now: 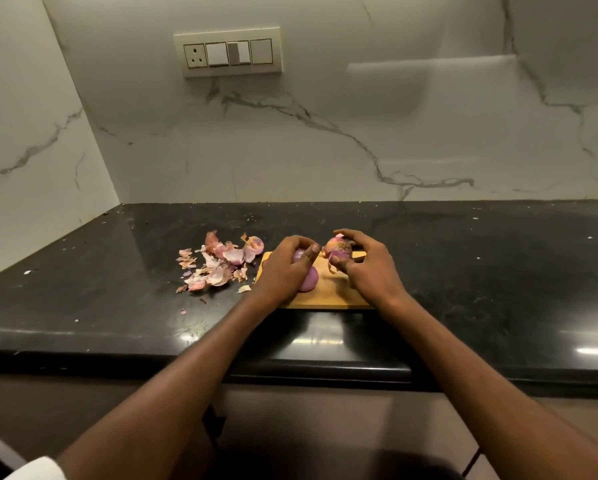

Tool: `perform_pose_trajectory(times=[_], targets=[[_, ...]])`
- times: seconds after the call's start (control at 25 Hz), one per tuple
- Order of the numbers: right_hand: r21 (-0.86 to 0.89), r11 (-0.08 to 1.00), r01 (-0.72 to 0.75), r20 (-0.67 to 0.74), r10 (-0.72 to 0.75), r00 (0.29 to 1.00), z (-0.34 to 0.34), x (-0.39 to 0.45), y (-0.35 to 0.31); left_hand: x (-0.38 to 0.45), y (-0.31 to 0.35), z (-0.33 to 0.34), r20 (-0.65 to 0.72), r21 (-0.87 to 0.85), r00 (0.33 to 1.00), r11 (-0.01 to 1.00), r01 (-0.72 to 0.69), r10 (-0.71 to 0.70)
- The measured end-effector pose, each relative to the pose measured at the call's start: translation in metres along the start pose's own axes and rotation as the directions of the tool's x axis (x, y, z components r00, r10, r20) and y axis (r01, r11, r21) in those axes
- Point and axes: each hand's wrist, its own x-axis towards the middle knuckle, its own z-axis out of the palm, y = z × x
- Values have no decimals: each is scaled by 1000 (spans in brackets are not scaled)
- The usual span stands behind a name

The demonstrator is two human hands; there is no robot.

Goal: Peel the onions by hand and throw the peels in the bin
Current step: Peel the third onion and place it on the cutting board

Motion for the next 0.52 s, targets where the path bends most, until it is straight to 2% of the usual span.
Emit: perform_pose_trajectory(times=[0.24, 0.4, 0.44, 0.52], targets=[[153, 983, 105, -70, -95, 993, 24, 10, -12, 3, -8, -8, -103, -234, 991, 971, 58, -84], [249, 961, 124, -83, -107, 991, 41, 17, -21, 0, -7, -13, -194, -411, 976, 911, 15, -103], [223, 962, 159, -97, -141, 985, 45, 18, -24, -3, -7, -17, -231, -481, 966, 877, -11, -114], [37, 949, 313, -115, -307, 945, 54, 17, -32, -10, -8, -29, -265, -598, 951, 801, -36, -156]])
